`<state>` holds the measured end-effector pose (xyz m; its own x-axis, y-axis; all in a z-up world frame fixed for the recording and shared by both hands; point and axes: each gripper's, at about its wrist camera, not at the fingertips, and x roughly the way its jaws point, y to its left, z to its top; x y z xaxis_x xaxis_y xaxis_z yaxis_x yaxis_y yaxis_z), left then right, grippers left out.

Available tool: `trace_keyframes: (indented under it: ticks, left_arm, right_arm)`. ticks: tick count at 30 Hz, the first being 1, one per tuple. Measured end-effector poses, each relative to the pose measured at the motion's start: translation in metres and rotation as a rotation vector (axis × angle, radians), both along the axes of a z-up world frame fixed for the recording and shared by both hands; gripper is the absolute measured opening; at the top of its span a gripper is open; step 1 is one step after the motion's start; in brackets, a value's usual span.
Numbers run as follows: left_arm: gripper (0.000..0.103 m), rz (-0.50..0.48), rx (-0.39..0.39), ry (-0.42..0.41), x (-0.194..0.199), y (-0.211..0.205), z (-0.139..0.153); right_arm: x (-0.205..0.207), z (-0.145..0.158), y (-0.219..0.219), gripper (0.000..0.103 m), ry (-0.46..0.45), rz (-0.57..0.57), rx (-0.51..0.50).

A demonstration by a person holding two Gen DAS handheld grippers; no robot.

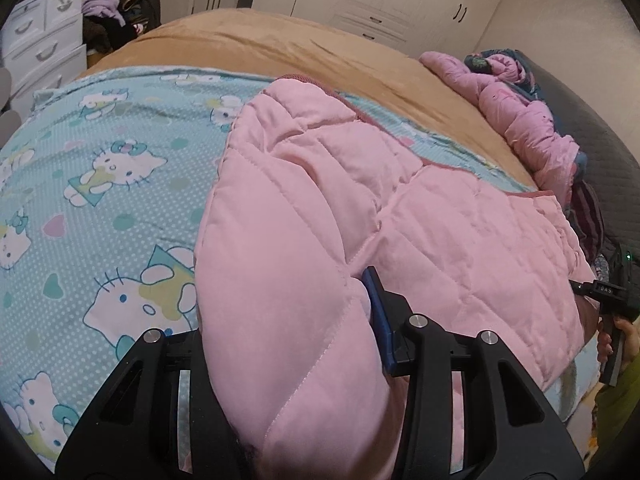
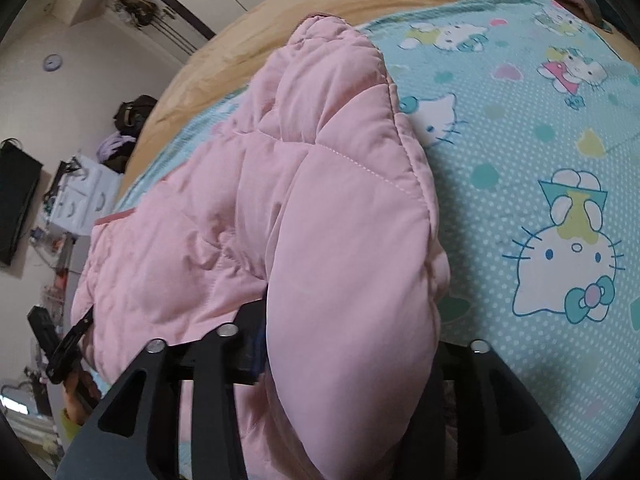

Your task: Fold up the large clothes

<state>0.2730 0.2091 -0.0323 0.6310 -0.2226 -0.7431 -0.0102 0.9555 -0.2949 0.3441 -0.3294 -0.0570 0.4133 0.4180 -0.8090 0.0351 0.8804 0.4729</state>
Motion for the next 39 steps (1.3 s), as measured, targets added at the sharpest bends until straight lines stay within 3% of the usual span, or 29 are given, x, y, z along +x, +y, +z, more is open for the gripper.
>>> trace_keyframes:
  ticks: [1,3,6,10,13,15,17,29,39]
  left_arm:
    - [0.036,0.000,0.002,0.001,0.000,0.001,-0.001]
    - [0.038,0.000,0.009,0.004,0.000,0.001,-0.003]
    - [0.044,0.007,0.023,0.004,-0.001,0.001,-0.004]
    - [0.058,0.016,0.079,0.002,-0.003,-0.004,0.000]
    - [0.067,0.023,0.076,-0.006,-0.008,-0.004,0.006]
    - [0.087,0.034,0.090,-0.016,-0.011,-0.003,0.011]
    - [0.094,0.047,0.108,-0.033,-0.014,-0.003,0.018]
    - [0.094,0.090,0.166,-0.126,-0.054,-0.006,0.066]
    - [0.094,0.065,0.150,-0.229,-0.103,-0.023,0.103]
  right_arm:
    - [0.001,-0.003,0.001,0.052,0.002,-0.008,-0.014]
    - [0.001,-0.006,0.002,0.074,0.007,-0.033,-0.060]
    - [0.000,-0.008,0.002,0.087,-0.001,-0.058,-0.103]
    - [-0.005,0.000,0.004,0.090,-0.031,-0.069,-0.159]
    - [-0.015,0.013,0.007,0.094,-0.089,-0.068,-0.201]
    - [-0.022,0.023,0.008,0.098,-0.123,-0.076,-0.229]
    - [-0.028,0.032,0.010,0.098,-0.149,-0.086,-0.235]
    - [-0.079,0.094,0.013,0.099,-0.323,-0.110,-0.243]
    - [-0.140,0.139,0.044,0.099,-0.443,-0.044,-0.268]
